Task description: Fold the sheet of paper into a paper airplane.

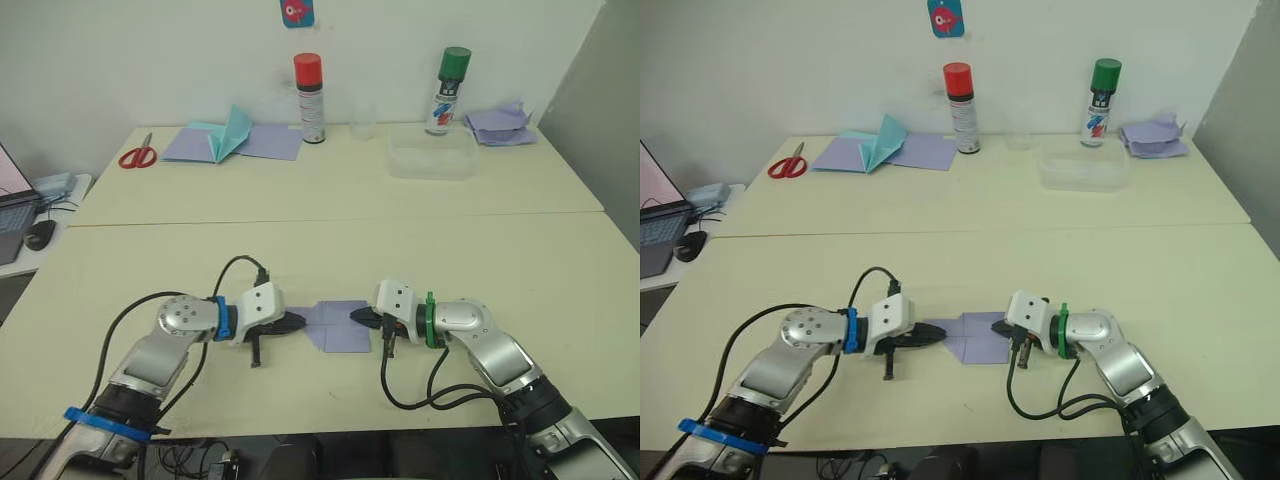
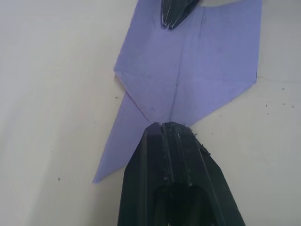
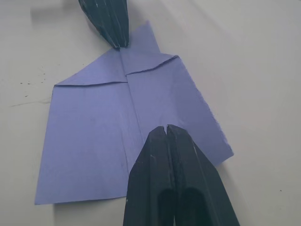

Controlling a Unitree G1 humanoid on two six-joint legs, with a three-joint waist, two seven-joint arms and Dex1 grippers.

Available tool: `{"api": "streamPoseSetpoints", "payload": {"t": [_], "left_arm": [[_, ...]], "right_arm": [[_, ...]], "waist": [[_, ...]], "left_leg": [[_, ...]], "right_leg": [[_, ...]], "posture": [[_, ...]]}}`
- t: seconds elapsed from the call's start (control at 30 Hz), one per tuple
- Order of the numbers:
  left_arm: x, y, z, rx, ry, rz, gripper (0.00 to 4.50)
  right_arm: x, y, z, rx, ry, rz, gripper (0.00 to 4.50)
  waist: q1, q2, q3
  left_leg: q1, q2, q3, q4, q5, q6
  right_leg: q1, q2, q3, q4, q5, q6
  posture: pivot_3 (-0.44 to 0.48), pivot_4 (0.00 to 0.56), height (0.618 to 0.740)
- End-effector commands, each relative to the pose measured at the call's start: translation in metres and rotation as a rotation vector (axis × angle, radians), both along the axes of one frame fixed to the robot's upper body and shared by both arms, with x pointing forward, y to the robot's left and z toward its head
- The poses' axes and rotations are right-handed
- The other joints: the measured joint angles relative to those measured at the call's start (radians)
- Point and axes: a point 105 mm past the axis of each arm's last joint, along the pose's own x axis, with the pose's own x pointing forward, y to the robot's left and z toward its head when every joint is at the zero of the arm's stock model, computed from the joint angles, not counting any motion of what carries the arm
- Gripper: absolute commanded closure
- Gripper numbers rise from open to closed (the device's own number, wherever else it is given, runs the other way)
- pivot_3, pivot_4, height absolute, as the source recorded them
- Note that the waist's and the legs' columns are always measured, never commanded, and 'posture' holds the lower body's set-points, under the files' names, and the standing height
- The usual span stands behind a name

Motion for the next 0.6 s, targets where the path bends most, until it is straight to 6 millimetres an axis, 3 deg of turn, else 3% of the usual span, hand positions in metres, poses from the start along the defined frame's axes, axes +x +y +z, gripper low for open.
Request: {"api": "streamPoseSetpoints", "payload": {"t": [0.03,0.17,0.27,0.4,0.5,0.6], "left_arm": [[-0.005,0.036,-0.018,0.054,0.106,0.150,4.50],[-0.005,0.050,-0.005,0.035,0.091,0.198,4.50],[-0.003,0.049,0.024,-0.040,0.046,0.186,4.50],[-0.004,0.020,0.068,-0.185,0.005,0.101,4.50],[-0.003,0.008,0.076,-0.200,-0.008,0.069,4.50],[-0.001,-0.014,0.067,-0.171,-0.016,0.012,4.50]], "right_arm": [[-0.005,-0.004,-0.016,-0.046,0.055,0.000,4.47],[-0.005,-0.003,-0.016,-0.044,0.053,0.001,4.47],[-0.004,-0.001,-0.015,-0.040,0.053,0.002,4.47],[-0.004,-0.001,-0.015,-0.039,0.053,0.006,4.47],[-0.003,-0.002,-0.015,-0.039,0.053,0.006,4.47],[-0.002,-0.001,-0.014,-0.039,0.050,0.008,4.47]], "waist": [[-0.003,0.000,0.000],[-0.008,0.000,0.000],[-0.014,0.000,0.001],[-0.013,-0.002,0.003],[-0.014,-0.003,0.003],[-0.014,-0.003,0.003]], "left_leg": [[0.000,0.001,0.001,0.000,0.000,0.000],[0.000,0.006,0.003,0.000,0.000,0.000],[0.000,0.009,0.004,-0.001,0.000,-0.001],[-0.001,0.009,0.004,-0.001,-0.001,-0.001],[-0.001,0.009,0.005,-0.001,-0.001,-0.002],[-0.001,0.009,0.008,-0.001,-0.001,-0.002]], "right_leg": [[0.000,0.000,0.000,0.000,0.000,0.000],[-0.001,0.001,-0.001,0.000,0.000,0.000],[-0.002,0.003,-0.001,0.000,0.000,0.000],[-0.003,0.003,-0.001,0.000,0.000,0.000],[-0.002,0.003,-0.001,-0.001,0.000,0.000],[-0.002,0.003,-0.001,0.000,0.000,-0.001]], "posture": [[0.000,0.150,0.740],[0.000,0.150,0.740],[0.000,0.150,0.740],[0.000,0.150,0.740],[0.000,0.150,0.740],[0.000,0.150,0.740]]}}
